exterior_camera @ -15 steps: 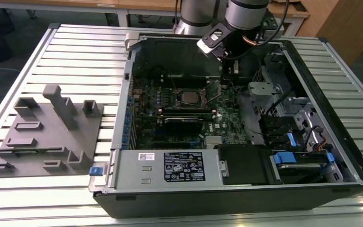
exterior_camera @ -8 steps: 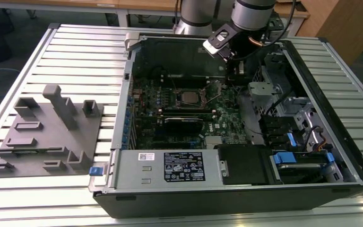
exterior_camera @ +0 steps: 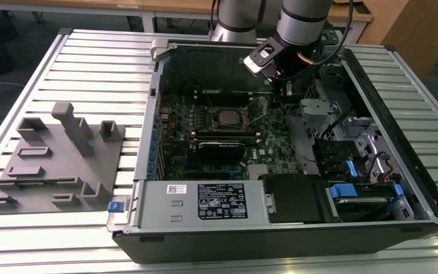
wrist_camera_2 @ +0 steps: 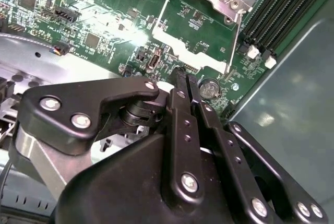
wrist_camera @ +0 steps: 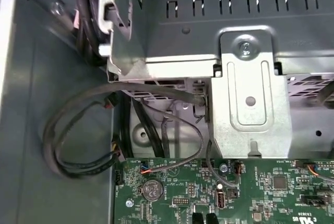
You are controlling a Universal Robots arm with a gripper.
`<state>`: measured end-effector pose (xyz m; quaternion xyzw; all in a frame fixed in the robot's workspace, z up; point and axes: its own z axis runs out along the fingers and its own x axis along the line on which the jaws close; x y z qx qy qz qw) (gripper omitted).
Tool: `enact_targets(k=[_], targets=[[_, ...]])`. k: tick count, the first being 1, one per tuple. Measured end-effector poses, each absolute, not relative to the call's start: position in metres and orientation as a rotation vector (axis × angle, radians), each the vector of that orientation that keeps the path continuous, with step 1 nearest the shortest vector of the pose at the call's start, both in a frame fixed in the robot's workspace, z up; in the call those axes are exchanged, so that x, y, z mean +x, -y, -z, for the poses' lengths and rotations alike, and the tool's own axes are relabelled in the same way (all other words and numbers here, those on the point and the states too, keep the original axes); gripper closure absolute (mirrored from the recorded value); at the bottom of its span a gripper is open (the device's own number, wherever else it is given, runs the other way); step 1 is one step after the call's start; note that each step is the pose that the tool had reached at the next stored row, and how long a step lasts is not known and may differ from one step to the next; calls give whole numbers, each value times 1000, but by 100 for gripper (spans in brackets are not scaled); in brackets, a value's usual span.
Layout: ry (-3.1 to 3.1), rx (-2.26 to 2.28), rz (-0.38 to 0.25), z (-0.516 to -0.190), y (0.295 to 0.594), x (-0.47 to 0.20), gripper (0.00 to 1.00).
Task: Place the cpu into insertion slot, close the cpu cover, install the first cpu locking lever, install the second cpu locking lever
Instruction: 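Close the cpu cover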
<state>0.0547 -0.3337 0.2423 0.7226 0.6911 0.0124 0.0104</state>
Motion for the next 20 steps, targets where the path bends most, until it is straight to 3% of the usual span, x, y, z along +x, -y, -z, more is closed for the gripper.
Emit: enact_targets(k=[20], targets=[[-2147, 2245, -61, -236, 332, 27, 84]])
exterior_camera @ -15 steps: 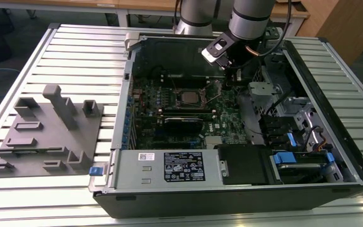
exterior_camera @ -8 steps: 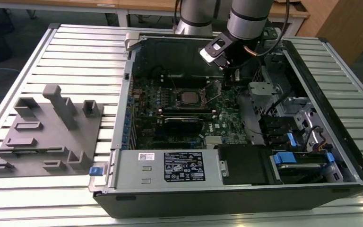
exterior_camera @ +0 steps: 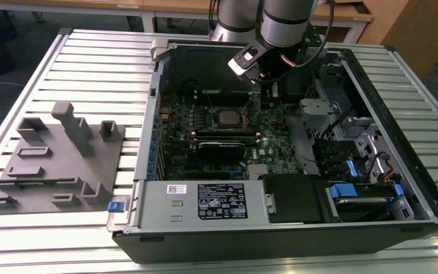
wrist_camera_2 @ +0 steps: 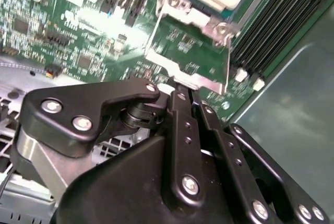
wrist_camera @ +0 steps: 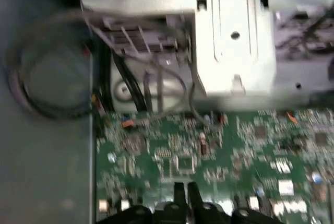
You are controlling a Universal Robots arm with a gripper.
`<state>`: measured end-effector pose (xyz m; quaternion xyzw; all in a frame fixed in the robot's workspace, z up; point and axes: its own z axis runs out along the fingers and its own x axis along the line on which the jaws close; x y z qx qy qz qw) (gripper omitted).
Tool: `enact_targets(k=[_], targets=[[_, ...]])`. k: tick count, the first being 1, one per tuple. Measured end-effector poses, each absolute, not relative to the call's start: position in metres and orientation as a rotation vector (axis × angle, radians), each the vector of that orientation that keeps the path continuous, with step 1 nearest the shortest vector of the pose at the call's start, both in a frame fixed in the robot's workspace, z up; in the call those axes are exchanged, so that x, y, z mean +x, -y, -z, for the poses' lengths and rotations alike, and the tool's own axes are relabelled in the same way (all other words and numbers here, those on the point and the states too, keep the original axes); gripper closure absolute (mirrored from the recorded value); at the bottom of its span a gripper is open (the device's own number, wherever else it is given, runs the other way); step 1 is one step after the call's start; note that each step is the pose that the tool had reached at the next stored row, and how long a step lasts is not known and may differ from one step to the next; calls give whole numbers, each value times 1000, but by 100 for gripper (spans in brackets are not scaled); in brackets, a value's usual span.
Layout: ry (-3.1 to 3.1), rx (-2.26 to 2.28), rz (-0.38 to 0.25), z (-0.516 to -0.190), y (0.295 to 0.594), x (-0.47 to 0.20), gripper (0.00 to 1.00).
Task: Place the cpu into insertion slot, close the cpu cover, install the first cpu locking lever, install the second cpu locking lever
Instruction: 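Close the cpu cover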
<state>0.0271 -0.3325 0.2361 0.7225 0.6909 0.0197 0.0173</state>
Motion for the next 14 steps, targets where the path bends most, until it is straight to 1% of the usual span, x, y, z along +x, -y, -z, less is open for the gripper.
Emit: enact_targets(k=[10, 14], targets=[[-2134, 2232, -92, -235, 330, -6, 84], [-2133, 2231, -93, -235, 330, -10, 84]])
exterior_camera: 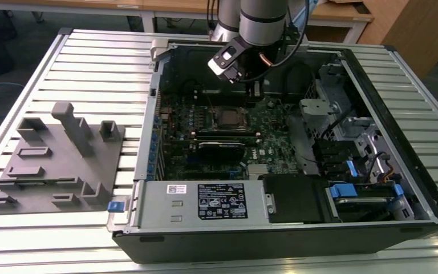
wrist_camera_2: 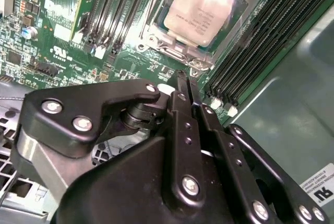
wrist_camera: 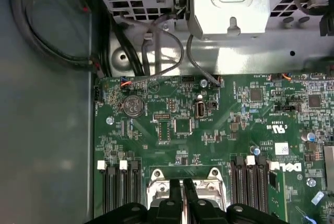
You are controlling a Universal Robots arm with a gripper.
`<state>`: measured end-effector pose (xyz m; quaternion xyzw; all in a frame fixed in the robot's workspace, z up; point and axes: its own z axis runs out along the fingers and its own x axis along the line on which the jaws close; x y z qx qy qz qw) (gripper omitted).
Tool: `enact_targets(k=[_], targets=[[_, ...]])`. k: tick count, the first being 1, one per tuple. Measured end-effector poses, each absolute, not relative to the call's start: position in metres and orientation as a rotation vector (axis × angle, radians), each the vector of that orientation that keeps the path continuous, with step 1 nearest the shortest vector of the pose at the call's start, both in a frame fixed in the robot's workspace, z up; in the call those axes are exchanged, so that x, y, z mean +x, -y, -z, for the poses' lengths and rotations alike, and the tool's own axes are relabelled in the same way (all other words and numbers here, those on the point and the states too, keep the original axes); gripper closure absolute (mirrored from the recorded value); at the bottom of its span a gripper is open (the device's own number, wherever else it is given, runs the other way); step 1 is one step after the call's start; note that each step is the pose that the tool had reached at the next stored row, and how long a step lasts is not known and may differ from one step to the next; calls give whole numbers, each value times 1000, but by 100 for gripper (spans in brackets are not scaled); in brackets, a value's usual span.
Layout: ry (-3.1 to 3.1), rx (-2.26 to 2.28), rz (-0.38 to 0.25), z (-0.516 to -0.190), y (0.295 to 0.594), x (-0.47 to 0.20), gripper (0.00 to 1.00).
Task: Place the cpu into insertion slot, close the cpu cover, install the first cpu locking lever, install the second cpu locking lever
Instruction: 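Close the cpu cover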
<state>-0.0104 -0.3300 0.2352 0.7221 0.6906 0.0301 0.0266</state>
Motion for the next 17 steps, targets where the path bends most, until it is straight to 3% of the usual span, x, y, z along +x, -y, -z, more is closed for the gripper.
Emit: enact_targets(k=[17], targets=[[-2152, 2250, -52, -234, 330, -11, 84]])
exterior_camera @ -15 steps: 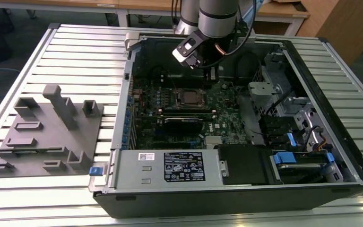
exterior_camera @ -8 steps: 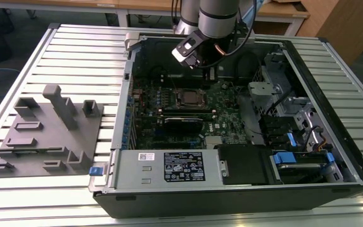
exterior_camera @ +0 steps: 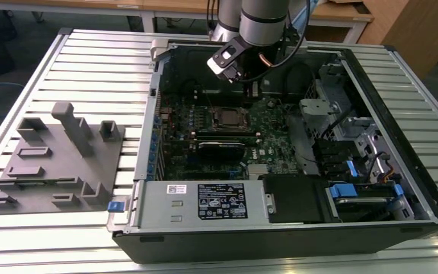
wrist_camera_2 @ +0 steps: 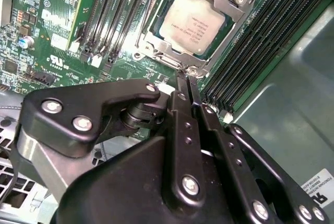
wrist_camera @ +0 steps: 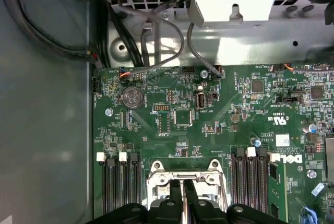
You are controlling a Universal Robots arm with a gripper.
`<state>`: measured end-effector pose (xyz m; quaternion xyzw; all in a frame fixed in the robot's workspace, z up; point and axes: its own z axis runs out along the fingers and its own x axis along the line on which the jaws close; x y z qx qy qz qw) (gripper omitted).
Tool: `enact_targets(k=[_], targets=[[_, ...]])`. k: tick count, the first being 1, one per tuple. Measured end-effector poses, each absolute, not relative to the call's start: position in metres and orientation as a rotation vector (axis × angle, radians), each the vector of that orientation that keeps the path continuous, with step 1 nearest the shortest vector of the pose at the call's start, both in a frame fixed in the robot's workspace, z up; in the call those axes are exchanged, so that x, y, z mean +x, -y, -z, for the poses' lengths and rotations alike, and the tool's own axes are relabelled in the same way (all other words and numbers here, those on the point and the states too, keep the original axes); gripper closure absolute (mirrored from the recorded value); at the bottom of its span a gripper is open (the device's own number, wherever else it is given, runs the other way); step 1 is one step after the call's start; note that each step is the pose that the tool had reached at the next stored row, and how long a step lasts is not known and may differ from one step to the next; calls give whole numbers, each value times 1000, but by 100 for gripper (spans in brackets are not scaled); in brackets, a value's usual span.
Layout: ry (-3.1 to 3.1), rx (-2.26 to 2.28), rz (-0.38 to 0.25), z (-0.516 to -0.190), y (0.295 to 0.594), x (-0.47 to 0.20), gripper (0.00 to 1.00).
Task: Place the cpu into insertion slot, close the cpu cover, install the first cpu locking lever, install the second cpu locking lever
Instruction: 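Close the cpu cover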
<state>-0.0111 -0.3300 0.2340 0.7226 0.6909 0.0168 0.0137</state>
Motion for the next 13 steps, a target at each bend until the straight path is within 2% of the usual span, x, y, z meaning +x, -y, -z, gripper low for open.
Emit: enact_targets(k=[13], targets=[[-2150, 2248, -57, -221, 330, -38, 84]])
